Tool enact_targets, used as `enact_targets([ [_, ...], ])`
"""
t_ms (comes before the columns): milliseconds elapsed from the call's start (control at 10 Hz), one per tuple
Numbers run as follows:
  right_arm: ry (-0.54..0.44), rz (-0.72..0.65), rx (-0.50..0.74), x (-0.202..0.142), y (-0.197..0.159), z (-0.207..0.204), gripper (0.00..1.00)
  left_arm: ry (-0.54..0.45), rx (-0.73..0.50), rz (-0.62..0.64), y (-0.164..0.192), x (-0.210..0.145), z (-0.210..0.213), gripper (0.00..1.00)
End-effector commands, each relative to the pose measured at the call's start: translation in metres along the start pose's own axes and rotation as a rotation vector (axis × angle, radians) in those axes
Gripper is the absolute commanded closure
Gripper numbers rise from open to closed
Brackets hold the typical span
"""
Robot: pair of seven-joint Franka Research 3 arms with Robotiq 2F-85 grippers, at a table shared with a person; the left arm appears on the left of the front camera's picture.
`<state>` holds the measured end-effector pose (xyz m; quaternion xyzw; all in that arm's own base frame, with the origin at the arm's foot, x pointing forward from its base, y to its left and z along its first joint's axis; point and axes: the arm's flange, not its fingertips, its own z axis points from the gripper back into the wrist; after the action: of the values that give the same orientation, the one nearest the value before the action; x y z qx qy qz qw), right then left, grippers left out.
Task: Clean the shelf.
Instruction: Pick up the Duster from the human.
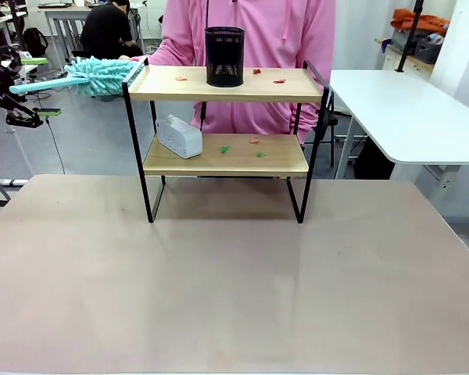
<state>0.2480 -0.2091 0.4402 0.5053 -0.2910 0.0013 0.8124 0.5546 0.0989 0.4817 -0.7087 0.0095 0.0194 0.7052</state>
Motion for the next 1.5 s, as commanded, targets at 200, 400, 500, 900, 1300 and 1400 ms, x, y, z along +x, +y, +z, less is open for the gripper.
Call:
enact_targets([
  [200,-0.015,0.028,0.012,0.0031,-0.0004,-0.0001,0.0,-0.07,-0.01,0.011,-0.0048,0.0031,-0.0047,0.0],
  [400,-0.015,0.028,0.012,0.0031,-0.0004,-0.0001,0.0,-0.067,-0.016,-0.011,-0.006,0.0028,-0.0044,0.58],
  [500,-0.015,0.028,0.012,0.0031,-0.0004,-0.0001,0.0,-0.067,-0.022,-0.02,-0.0073,0.0026,-0.004,1.0],
  [900,-0.015,0.028,0.012,0.0031,-0.0004,-0.0001,0.0,-0.071,-0.029,-0.035,-0.0086,0.0018,-0.0028,1.0],
  [1300,-0.015,0.028,0.012,0.0031,-0.0004,-0.0001,0.0,-0.067,-0.031,-0.038,-0.0063,0.0024,-0.0028,1.0],
  [1400,-0.015,0.028,0.012,0.0031,-0.0004,-0.0001,0.0,-0.068,-0.03,-0.04,-0.0064,0.002,-0.0024,1.0],
])
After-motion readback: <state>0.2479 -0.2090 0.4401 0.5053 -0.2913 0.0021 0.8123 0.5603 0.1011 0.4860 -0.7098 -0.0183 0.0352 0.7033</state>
